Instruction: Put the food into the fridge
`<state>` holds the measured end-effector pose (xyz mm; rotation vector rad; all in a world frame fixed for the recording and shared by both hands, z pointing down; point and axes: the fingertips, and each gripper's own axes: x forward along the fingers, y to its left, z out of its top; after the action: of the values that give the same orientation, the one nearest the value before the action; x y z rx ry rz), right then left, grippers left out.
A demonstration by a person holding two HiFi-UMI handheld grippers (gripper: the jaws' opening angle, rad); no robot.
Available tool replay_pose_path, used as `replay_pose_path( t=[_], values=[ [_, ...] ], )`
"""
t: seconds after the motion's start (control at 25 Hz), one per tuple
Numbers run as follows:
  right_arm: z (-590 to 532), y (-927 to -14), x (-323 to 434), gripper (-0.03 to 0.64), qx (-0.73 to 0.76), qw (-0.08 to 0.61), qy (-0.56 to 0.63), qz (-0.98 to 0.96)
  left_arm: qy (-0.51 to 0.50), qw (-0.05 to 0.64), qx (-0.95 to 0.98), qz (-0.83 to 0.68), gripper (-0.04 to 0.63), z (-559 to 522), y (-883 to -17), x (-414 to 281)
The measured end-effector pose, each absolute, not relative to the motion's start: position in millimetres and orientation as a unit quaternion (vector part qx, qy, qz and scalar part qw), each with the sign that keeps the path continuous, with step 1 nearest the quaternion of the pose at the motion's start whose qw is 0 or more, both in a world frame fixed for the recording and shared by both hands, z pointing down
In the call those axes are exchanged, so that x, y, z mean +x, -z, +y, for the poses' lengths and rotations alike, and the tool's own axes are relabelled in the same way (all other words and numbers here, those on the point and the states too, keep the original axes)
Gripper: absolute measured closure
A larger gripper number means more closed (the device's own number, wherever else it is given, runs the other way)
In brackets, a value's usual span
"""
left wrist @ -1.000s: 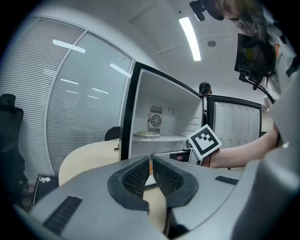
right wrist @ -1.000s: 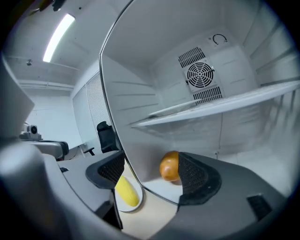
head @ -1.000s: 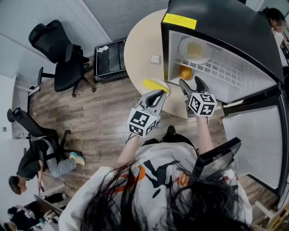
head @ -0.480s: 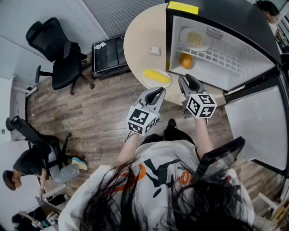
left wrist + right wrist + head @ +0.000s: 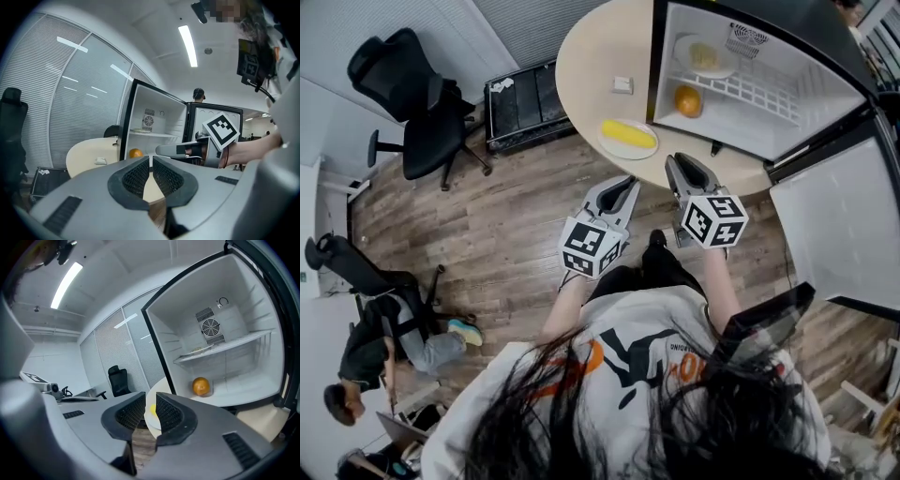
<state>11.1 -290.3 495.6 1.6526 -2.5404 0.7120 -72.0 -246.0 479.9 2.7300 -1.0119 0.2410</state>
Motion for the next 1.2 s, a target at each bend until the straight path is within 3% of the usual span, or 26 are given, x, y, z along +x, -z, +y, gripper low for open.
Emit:
replay_pose_path(
  t=[0.72,1.2],
  values=[
    [-202.0,-500.4,8.8,0.569,0.544,0.040,-0.236,-0.804,-0.068,0.132,0.932,-0.330,0.580,-175.3,-484.5,-73.1],
    [-118.3,-504.6,58.3,0.572,0.550,0.041,-0.241,-0.798,-0.076,0.112,0.937,-0.323,0.580,-99.4,-469.6,-24.8]
  ],
)
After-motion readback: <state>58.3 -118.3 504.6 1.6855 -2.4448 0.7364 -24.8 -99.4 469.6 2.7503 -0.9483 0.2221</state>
